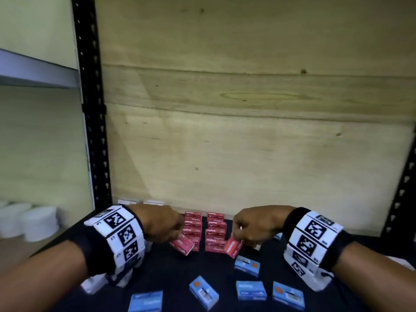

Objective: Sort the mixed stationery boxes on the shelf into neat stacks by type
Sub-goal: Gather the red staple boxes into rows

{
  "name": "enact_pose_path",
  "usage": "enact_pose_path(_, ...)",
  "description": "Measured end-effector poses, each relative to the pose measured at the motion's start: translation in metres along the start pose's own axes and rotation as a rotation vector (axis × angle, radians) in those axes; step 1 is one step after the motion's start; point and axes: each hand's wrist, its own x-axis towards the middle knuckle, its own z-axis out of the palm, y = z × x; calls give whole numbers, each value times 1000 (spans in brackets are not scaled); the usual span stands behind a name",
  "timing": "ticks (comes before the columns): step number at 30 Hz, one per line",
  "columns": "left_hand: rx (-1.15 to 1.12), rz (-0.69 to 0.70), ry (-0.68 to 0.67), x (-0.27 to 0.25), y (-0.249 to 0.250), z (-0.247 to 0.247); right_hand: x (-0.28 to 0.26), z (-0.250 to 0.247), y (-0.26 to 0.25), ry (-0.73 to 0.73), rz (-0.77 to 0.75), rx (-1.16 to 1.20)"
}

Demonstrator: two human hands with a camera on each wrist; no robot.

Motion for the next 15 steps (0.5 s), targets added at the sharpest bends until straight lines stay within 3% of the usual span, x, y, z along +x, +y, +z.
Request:
enact_pose_path(5, 32, 6, -57, -8, -1, 3, 9, 10, -14, -2, -34, -172)
enact_pose_path(15, -48, 57, -15, -2, -4, 17, 18, 22, -28, -17, -85, -168)
